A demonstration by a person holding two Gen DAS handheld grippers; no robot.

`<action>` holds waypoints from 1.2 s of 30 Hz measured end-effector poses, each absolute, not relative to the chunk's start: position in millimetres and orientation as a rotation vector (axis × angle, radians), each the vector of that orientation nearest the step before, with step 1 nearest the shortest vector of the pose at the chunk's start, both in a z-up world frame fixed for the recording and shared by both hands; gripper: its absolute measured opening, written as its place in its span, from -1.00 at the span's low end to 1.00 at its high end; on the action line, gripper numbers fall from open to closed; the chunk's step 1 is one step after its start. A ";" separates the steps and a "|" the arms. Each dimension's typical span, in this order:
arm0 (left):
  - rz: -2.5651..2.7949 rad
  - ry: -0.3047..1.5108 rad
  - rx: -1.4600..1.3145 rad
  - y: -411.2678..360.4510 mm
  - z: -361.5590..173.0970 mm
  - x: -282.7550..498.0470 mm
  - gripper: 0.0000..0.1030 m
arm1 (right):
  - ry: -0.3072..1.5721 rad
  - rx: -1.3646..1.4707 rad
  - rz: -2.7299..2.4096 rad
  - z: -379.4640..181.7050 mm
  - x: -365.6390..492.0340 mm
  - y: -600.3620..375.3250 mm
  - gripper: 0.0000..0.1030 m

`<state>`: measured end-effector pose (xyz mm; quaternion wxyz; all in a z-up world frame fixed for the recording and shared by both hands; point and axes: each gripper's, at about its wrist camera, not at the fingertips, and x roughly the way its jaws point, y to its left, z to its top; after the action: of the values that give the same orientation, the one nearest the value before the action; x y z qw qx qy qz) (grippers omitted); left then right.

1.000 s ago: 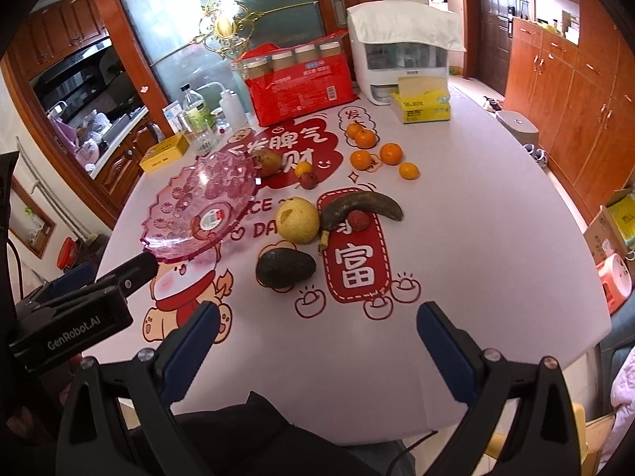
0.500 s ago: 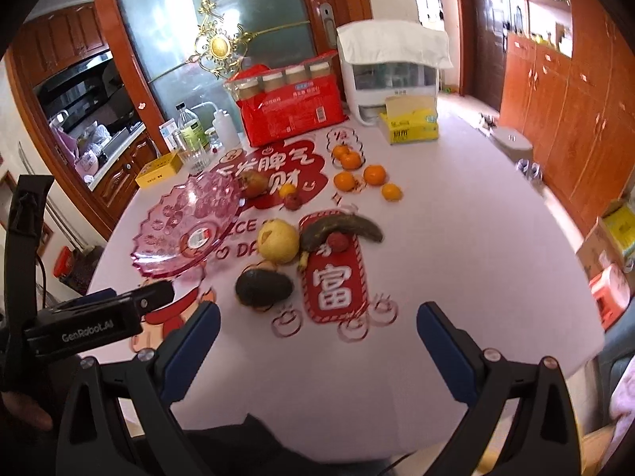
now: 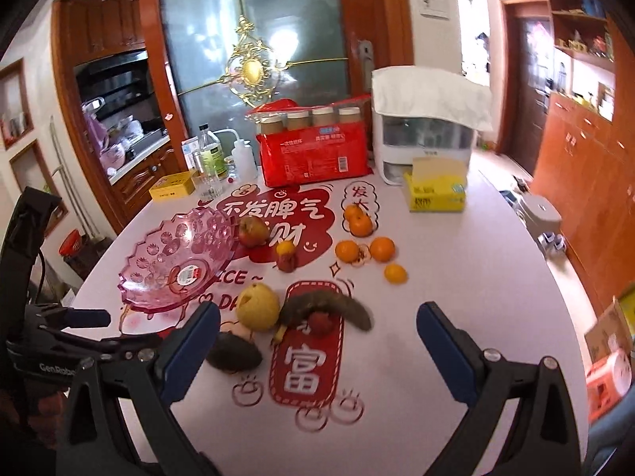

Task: Organize fruits
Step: 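Grasp the dark avocado with the left tool while the right tool grasps the red lychee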

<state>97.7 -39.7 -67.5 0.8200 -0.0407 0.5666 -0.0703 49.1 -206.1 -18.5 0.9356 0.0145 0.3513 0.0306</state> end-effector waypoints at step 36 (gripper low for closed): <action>0.402 1.508 -0.711 -32.0 -230.1 171.3 0.68 | 0.860 -0.344 0.449 -200.3 147.8 -191.6 -0.08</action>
<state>171.3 -32.0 -230.1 0.6542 -0.3136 0.6650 0.1774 147.8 -191.6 -200.3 0.8704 -0.1647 0.4114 0.2145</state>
